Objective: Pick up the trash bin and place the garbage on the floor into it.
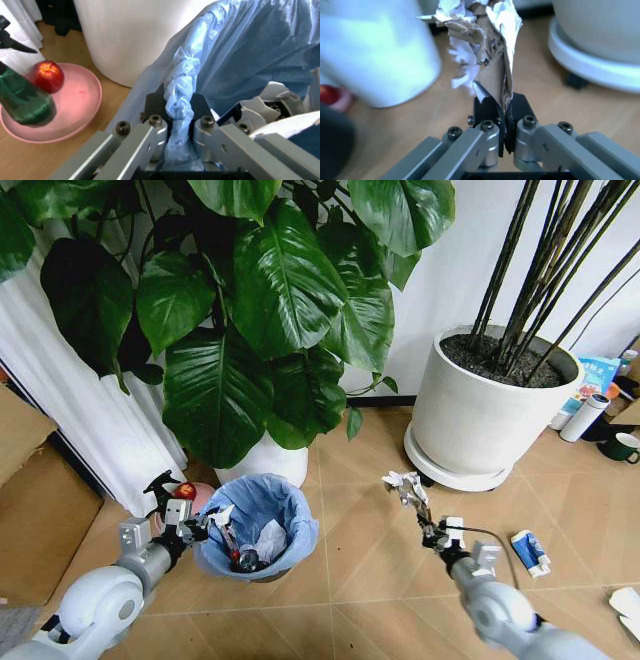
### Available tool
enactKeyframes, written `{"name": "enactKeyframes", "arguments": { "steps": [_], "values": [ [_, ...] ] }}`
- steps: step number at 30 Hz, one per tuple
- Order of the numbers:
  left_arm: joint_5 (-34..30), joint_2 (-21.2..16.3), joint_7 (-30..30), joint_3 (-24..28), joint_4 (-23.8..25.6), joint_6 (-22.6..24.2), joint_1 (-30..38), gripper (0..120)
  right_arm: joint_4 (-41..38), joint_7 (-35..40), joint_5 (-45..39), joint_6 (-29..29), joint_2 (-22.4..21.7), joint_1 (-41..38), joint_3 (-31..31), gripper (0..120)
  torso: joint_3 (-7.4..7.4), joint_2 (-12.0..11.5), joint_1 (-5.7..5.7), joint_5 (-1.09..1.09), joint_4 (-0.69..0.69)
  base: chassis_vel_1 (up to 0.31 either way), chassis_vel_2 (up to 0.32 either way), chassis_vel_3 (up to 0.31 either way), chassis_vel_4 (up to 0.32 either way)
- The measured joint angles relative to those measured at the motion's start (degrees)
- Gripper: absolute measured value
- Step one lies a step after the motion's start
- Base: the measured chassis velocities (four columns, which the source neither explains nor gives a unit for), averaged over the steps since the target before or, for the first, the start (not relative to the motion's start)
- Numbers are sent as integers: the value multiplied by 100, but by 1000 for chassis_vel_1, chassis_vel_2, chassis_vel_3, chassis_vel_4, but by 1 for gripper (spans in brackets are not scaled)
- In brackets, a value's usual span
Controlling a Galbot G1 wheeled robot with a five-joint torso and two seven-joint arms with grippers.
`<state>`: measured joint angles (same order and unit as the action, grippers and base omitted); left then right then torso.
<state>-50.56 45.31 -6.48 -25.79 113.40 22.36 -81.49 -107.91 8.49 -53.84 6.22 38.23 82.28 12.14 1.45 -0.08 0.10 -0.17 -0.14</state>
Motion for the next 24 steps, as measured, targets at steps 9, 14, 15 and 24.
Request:
{"name": "enactKeyframes", "arguments": {
  "steps": [9,14,15,24],
  "values": [
    [92,13,25,-4,57,-8,-86,1,-1055,-1745,430,485,-664,1235,1333,0,0,0,0,0,1,0,0,0,0],
    [95,-48,48,-79,100,-11,-140,1,-1156,-3213,980,743,-968,1412,1806,0,0,0,0,0,0,0,0,0,0],
    [95,-61,53,-104,109,-12,-152,1,-1156,-3571,1111,800,-1075,1379,1889,0,0,0,0,1,1,0,0,0,0],
    [141,-131,67,-87,220,-14,-260,1,-1008,-4862,1351,921,-1905,358,1888,0,1,0,0,0,2,0,0,0,0]
  ]
}}
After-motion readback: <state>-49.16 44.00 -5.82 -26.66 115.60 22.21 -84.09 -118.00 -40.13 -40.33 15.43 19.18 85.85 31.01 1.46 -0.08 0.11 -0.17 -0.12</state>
